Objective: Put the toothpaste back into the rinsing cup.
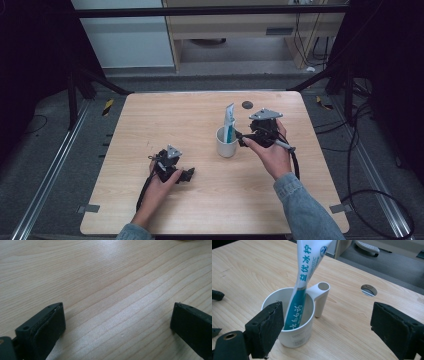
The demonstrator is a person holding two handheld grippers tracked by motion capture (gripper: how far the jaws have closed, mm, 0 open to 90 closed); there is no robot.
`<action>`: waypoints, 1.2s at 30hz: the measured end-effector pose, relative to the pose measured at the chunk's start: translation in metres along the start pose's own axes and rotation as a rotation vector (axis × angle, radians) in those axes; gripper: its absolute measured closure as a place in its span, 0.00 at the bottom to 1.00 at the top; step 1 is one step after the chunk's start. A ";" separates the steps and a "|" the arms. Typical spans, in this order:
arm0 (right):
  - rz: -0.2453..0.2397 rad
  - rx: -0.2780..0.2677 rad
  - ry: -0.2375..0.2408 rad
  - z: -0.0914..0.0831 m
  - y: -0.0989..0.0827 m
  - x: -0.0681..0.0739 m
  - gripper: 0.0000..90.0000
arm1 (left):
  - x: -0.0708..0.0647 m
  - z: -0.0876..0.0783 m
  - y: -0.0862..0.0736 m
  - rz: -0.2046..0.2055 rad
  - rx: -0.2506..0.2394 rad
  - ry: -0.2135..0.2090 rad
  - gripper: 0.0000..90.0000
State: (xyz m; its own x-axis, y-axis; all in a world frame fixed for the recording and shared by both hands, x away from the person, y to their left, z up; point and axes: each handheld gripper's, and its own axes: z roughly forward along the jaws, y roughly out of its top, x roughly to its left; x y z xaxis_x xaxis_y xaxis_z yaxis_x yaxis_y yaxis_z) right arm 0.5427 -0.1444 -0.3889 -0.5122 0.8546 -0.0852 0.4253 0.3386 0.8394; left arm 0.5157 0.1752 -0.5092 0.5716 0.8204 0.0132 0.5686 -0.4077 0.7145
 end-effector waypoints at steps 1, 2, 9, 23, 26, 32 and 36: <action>-0.004 0.003 0.000 -0.001 0.000 -0.001 0.13 | 0.000 0.000 0.000 0.000 0.000 0.000 0.00; -0.011 0.006 -0.003 -0.002 0.000 -0.002 0.13 | 0.000 0.000 0.000 0.000 0.000 0.000 0.00; -0.036 0.028 -0.014 -0.014 -0.003 -0.008 0.11 | 0.000 -0.001 0.000 0.009 0.005 0.001 0.00; -0.065 0.040 -0.012 -0.038 -0.007 -0.023 0.09 | 0.000 0.000 0.000 0.003 0.001 0.001 0.00; -0.072 0.040 -0.015 -0.042 -0.009 -0.026 0.09 | 0.000 0.000 0.000 0.003 0.001 0.001 0.00; -0.091 0.046 -0.025 -0.048 -0.014 -0.034 0.09 | 0.000 0.000 0.000 0.003 0.000 0.001 0.00; -0.101 0.059 -0.025 -0.050 -0.021 -0.041 0.09 | 0.000 0.000 0.000 0.004 0.001 0.001 0.00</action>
State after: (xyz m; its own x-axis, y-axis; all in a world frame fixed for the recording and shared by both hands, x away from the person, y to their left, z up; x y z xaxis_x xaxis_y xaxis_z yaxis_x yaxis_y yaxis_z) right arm 0.5176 -0.2057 -0.3761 -0.5365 0.8241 -0.1816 0.4159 0.4454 0.7929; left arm 0.5152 0.1754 -0.5091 0.5736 0.8189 0.0166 0.5670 -0.4116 0.7135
